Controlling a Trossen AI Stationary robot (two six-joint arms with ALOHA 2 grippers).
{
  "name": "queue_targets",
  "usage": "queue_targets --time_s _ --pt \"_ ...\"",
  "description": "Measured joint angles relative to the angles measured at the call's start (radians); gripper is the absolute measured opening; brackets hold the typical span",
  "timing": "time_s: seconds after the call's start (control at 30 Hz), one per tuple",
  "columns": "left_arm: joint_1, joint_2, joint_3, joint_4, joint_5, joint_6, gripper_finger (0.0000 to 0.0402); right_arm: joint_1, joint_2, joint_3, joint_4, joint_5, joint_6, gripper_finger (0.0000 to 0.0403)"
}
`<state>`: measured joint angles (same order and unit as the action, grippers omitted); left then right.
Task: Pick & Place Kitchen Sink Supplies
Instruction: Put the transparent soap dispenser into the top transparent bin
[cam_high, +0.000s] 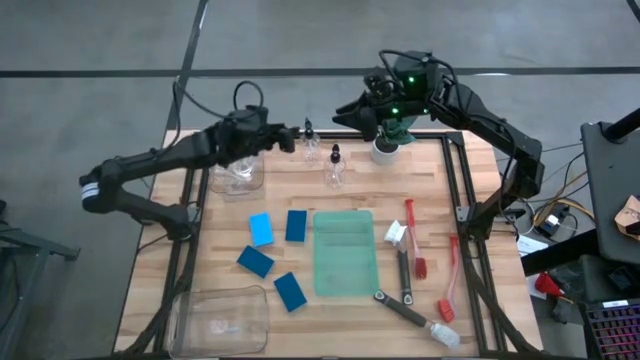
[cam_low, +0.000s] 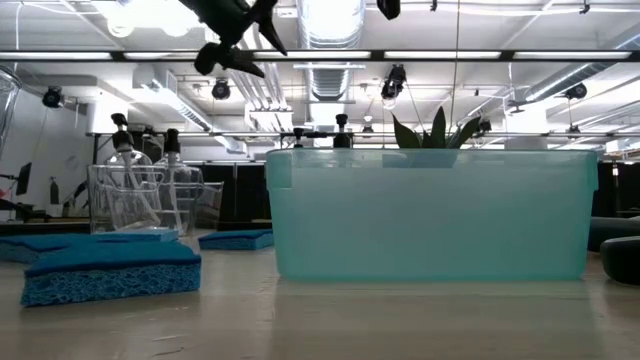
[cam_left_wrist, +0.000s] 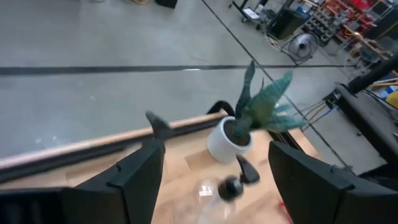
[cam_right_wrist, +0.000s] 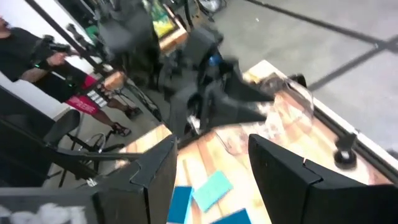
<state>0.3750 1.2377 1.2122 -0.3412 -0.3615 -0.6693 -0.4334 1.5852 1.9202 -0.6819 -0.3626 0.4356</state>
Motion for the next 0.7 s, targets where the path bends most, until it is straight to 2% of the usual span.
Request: queue_targets --time_s 0.2,0.37,0.53,0.7 --pt "0.068 0.113 0.108 -0.017 0.058 0.020 0.0280 -0.002 0.000 0.000 -0.023 0.000 0.003 0.0194" --pt "0.118 0.216 0.197 -0.120 0.091 -0.012 0.0280 -0.001 -0.002 0.000 -0.053 -0.001 0.003 0.0194" --pt "0.136 0.312 0.268 -0.149 0.118 -0.021 0.0280 -0.001 -0.003 0.000 -0.086 -0.001 -0.001 0.0194" --pt "0.135 0.389 0.338 -0.202 0.099 -0.014 0.0280 -0.001 -0.004 0.000 -0.101 -0.002 -0.002 0.0194"
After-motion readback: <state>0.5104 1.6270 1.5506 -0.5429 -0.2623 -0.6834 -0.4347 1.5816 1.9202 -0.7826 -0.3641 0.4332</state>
